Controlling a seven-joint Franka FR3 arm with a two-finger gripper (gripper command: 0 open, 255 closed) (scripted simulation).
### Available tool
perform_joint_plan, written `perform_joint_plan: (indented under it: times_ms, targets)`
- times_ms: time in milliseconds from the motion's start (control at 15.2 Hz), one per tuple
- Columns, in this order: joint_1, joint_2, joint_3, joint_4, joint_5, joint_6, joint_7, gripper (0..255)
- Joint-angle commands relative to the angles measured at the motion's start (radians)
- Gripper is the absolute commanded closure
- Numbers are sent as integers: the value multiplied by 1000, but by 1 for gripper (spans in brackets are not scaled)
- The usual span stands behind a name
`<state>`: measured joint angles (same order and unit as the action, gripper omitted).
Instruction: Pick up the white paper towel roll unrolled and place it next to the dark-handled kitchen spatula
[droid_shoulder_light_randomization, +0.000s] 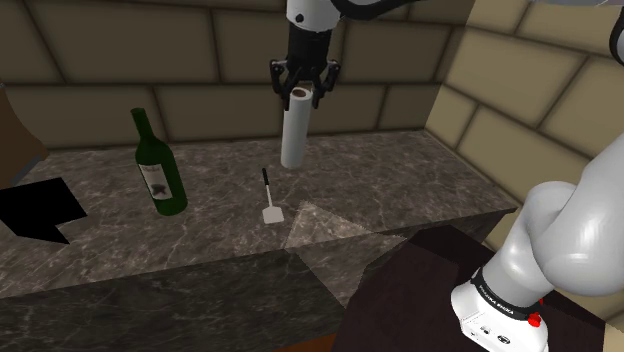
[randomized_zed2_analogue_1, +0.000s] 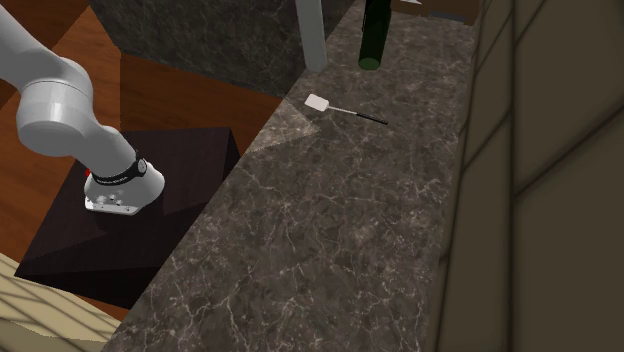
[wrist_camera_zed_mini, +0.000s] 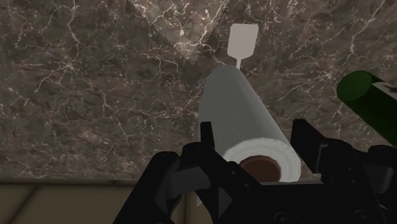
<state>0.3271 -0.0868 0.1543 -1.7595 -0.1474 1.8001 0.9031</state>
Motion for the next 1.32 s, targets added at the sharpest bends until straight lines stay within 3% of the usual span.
perform_joint_plan:
  times_ms: [0,1254]
  targets:
    - [0,-2,0,-28,-1,27,3,255]
    - [-2,12,-2,-267,-19,277,43,255]
